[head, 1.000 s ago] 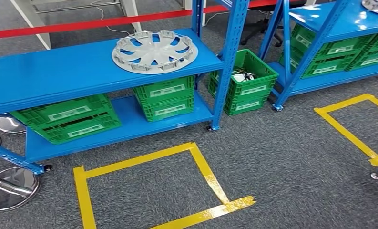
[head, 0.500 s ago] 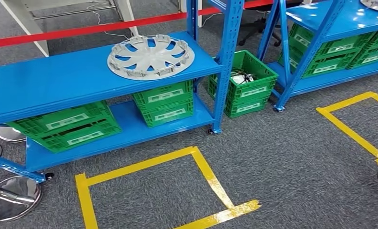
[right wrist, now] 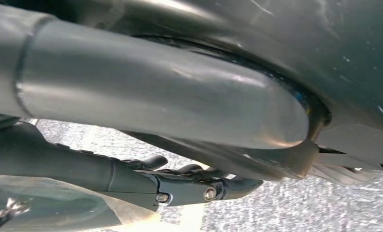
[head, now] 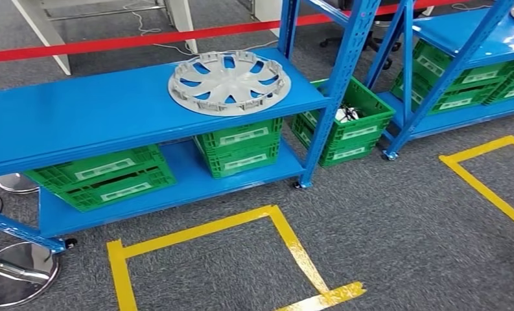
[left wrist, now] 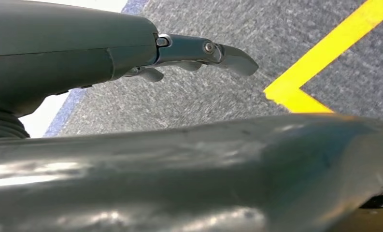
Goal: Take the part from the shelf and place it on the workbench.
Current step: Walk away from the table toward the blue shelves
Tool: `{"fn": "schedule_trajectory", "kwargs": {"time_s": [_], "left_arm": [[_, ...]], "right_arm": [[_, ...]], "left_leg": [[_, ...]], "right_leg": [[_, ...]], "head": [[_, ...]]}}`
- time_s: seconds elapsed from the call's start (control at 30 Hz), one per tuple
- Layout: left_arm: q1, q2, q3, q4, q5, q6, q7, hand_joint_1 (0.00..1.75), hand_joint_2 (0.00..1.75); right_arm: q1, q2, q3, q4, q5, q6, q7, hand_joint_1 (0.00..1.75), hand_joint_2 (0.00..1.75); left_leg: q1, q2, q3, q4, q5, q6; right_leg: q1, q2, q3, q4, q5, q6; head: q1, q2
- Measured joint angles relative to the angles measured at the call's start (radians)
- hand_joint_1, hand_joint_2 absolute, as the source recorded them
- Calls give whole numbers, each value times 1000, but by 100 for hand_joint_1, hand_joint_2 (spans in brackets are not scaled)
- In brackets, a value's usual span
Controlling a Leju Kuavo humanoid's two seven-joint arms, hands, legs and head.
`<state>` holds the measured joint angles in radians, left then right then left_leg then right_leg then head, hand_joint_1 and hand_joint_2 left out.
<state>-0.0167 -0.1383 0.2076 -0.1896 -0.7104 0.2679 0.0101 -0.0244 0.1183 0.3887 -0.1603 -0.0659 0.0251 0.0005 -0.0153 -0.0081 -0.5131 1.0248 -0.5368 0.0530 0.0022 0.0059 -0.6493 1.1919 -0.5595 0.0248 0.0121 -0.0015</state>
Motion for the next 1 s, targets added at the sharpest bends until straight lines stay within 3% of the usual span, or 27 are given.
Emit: {"fn": "schedule_trajectory", "kwargs": {"time_s": [0.07, 0.13, 0.23, 0.3, 0.37, 0.4, 0.43, 0.47, 0.53, 0.57, 0.6, 0.7, 0.77, 0.8, 0.87, 0.9, 0.93, 0.97, 1.0], "left_arm": [[-1, 0, 0, 0, -2, 0, -1, 0, 0], [-2, -1, 1, 1, -3, -2, -2, 0, 0], [-5, 1, 1, 1, -5, -2, -2, 0, 0], [-5, 3, 1, 1, -6, -2, -2, 0, 0], [-4, 3, 1, 1, -6, -2, -2, 0, 0], [-3, 3, 1, 1, -6, -2, -2, 0, 0], [-1, 3, 1, 1, -6, -2, -2, 0, 0], [0, 4, 1, 1, -6, -2, -2, 0, 0], [1, 4, 1, 1, -6, -2, -2, 0, 0], [1, 3, 1, 2, -6, -2, -2, 0, 0], [-1, 3, 1, 2, -7, -2, -2, 0, 0], [-2, 4, 1, 2, -7, -2, -2, 0, 0], [0, 4, 2, 2, -8, -2, -3, 0, 0], [-1, 4, 2, 2, -8, -2, -4, 0, 0], [-3, 4, 2, 2, -8, -2, -4, 0, 0], [-3, 4, 2, 2, -8, -2, -4, 0, 0], [-2, 4, 2, 2, -8, -2, -4, 0, 0], [-1, 4, 2, 2, -8, -2, -4, 0, 0], [0, 4, 2, 2, -8, -2, -4, 0, 0]], "right_arm": [[1, 0, 0, 0, 0, 3, 3, 0, 0], [3, 0, 0, 0, 1, 6, 4, 0, 0], [4, 2, 0, -2, 2, 8, 3, 0, 0], [4, 4, 0, -3, 3, 8, 4, 0, 0], [5, 4, 0, -3, 3, 8, 6, 0, 0], [6, 4, 0, -3, 3, 8, 6, 0, 0], [7, 4, 0, -3, 3, 8, 6, 0, 0], [8, 3, 0, -3, 3, 8, 7, 0, 0], [9, 3, 0, -2, 3, 8, 8, 0, 0], [10, 2, 0, -2, 3, 7, 9, 0, 0], [10, 1, 0, -1, 3, 7, 10, 0, 0], [9, 0, 0, 0, 3, 7, 10, 0, 0], [9, 0, 0, -1, 3, 7, 9, 0, 0], [9, 0, 0, -1, 3, 7, 8, 0, 0], [6, 0, 0, -1, 3, 7, 4, 0, 0], [4, 0, 0, -1, 3, 7, 2, 0, 0], [2, 0, 0, -1, 3, 7, 2, 0, 0], [0, 0, 0, -1, 3, 8, 2, 0, 0], [-1, 0, 0, -1, 3, 8, 3, 0, 0]], "left_leg": [[-8, -3, 13, 2, -17, -3], [-11, -4, 14, 1, -26, -9], [-12, -3, 16, 13, -42, -24], [-7, -1, -23, 96, -80, -40], [7, -1, -103, 228, -120, -55], [14, 0, -136, 272, -121, -61], [20, 0, -154, 279, -98, -66], [25, 0, -153, 246, -54, -70], [29, 1, -121, 128, 41, -78], [28, 2, -102, 80, 63, -76], [25, 2, -91, 53, 64, -71], [23, 0, -74, 29, 38, -42], [26, 1, -57, 16, 34, -26], [27, 2, -48, 11, 32, -18], [22, 4, -39, 9, 24, -6], [20, 4, -33, 9, 18, -3], [17, 3, -24, 9, 11, -1], [15, 2, -13, 9, 3, 0], [13, 0, 0, 9, -6, -1]], "right_leg": [[7, -1, 39, -105, 54, -15], [10, 1, 60, -138, 50, -21], [0, 3, 78, -158, 45, -26], [-8, -2, 96, -169, 40, -31], [-11, -4, 109, -171, 29, -32], [-14, -4, 117, -171, 22, -31], [-16, -2, 127, -171, 15, -27], [-20, 0, 139, -171, 6, -23], [-26, 3, 162, -172, -13, -10], [-26, 4, 168, -173, -20, -4], [-26, 4, 169, -174, -26, 2], [-25, 4, 173, -185, -34, 19], [-24, 4, 166, -156, -55, 26], [-21, 4, 141, -108, -77, 27], [-14, 4, 54, 33, -122, 25], [-11, 4, 13, 87, -128, 23], [-8, 4, -12, 109, -112, 21], [-6, 3, -18, 91, -75, 17], [-5, 3, -8, 38, -22, 12]], "head": [[-2, 0], [-4, 0], [-8, 0], [-12, 0], [-14, 0], [-14, 0], [-14, 0], [-14, 0], [-15, 0], [-18, 0], [-19, 0], [-20, 0], [-17, 0], [-14, 0], [-10, 0], [-10, 0], [-10, 0], [-10, 0], [-10, 0]]}}
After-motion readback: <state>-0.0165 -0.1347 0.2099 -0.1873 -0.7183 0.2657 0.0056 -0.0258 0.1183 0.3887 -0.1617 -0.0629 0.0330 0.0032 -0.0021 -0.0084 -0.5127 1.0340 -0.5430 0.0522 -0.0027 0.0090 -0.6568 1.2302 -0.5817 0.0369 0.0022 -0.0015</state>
